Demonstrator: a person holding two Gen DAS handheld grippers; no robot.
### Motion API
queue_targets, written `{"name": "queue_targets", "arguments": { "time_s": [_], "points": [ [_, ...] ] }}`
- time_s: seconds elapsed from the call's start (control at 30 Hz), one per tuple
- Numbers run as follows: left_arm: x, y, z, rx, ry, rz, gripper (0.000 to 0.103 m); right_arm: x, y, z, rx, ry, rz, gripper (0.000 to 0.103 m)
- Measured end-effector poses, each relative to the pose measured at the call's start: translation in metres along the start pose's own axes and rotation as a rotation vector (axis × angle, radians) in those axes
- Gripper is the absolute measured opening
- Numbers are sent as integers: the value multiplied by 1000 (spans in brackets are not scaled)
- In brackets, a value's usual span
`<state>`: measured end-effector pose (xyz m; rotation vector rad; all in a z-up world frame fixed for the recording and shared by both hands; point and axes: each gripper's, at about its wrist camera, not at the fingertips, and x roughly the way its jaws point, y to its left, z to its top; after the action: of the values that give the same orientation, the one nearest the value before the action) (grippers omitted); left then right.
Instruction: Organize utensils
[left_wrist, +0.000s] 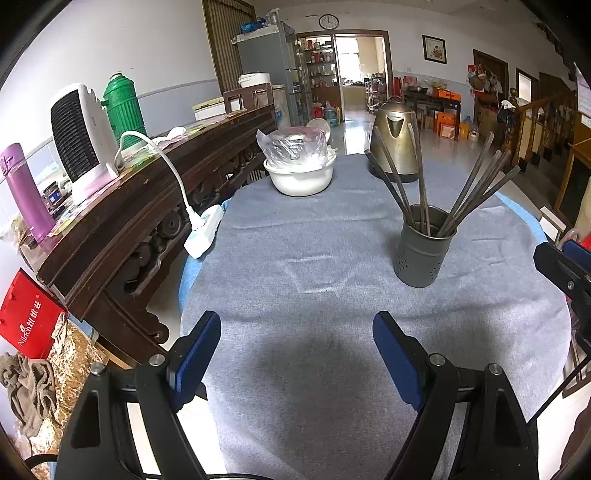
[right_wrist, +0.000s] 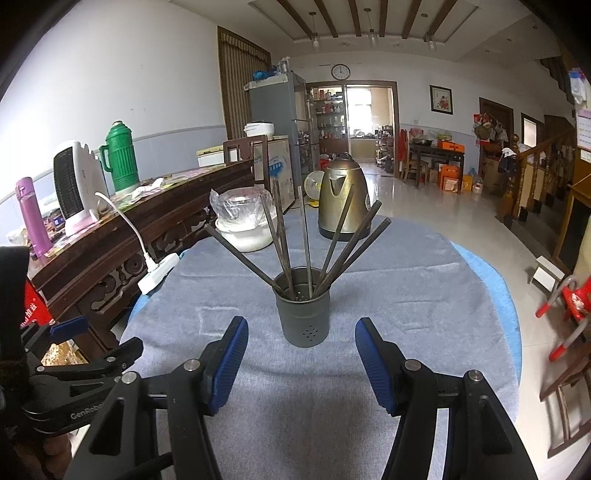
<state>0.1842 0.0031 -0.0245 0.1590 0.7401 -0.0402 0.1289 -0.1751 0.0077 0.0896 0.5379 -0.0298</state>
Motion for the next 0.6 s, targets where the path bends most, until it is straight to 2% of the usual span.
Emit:
{"name": "queue_targets", "arguments": {
  "time_s": [0.6],
  "points": [
    [-1, 12, 3, -13, -19, -5, 85, 4, 17, 5, -13, -6, -14, 65]
  ]
}}
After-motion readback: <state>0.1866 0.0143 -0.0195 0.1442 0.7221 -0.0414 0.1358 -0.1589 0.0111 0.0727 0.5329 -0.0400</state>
